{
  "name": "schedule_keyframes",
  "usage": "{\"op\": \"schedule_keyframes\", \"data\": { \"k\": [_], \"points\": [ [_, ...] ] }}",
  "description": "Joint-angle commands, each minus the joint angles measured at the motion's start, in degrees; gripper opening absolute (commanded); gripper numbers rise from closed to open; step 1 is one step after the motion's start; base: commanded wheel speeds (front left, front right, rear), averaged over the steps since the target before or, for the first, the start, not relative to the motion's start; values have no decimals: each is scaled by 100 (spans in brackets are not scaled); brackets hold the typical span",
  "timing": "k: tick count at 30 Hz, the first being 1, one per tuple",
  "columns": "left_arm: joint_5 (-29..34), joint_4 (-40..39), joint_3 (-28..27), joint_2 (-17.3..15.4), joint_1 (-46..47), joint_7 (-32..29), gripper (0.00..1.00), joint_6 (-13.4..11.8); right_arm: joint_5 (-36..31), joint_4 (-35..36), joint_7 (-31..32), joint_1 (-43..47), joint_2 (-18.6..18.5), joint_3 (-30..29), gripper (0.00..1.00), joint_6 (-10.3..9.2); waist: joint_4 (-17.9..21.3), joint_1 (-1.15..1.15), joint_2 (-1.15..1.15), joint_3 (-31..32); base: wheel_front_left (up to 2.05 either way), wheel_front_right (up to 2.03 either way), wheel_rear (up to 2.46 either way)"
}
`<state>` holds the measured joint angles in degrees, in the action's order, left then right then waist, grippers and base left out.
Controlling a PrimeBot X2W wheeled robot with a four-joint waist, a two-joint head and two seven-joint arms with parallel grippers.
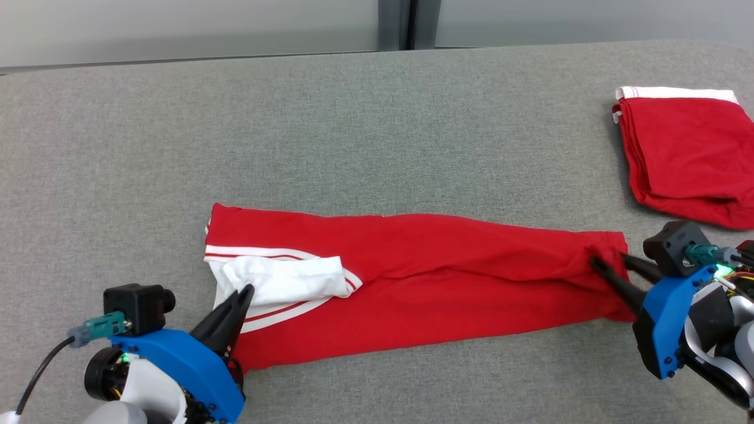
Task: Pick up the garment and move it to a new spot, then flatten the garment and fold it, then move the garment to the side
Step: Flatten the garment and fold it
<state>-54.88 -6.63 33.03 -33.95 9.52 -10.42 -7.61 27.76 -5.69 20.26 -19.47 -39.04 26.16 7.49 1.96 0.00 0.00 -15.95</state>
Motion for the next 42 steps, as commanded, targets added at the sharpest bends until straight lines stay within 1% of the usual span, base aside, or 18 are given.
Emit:
{"op": "schedule_keyframes", "data": {
  "k": [1,6,10,13,17,23,26,30,36,42],
  "points": [
    [-30,-56,-69,-33,-57,45,100,-57,-41,81,-66,57,-83,25,100,1,7,0,0,8,0,0,0],
    [-58,-258,-280,-87,-263,293,100,-238,-36,284,-87,395,-151,-126,100,1,15,0,0,34,0,0,0],
    [55,-376,-505,-47,-369,704,100,-369,-67,437,-49,732,-41,-592,100,1,42,0,0,57,0,0,0],
    [131,-346,-591,79,-384,986,100,-435,-142,477,-111,932,183,-1088,100,1,62,0,0,86,0,0,0],
    [285,-230,-569,284,-238,1271,100,-530,-234,433,-119,1076,601,-1673,100,1,58,0,0,149,0,0,0],
    [447,25,-569,595,-60,1614,100,-638,-504,276,1,900,1178,-2275,100,1,-11,0,0,223,0,0,0],
    [438,147,-597,746,2,1755,100,-698,-615,103,88,838,1431,-2434,100,1,-88,0,0,239,0,0,0],
    [417,265,-658,866,-21,1922,100,-749,-688,-203,182,818,1634,-2513,100,1,-211,0,0,233,0,0,0],
    [347,360,-756,948,-179,2077,100,-796,-892,-760,240,931,1757,-2628,100,1,-387,0,0,215,0,0,0],
    [355,387,-753,955,-197,2123,100,-805,-1038,-1238,128,952,1824,-2569,100,1,-482,0,0,196,0,0,0]
  ]
}}
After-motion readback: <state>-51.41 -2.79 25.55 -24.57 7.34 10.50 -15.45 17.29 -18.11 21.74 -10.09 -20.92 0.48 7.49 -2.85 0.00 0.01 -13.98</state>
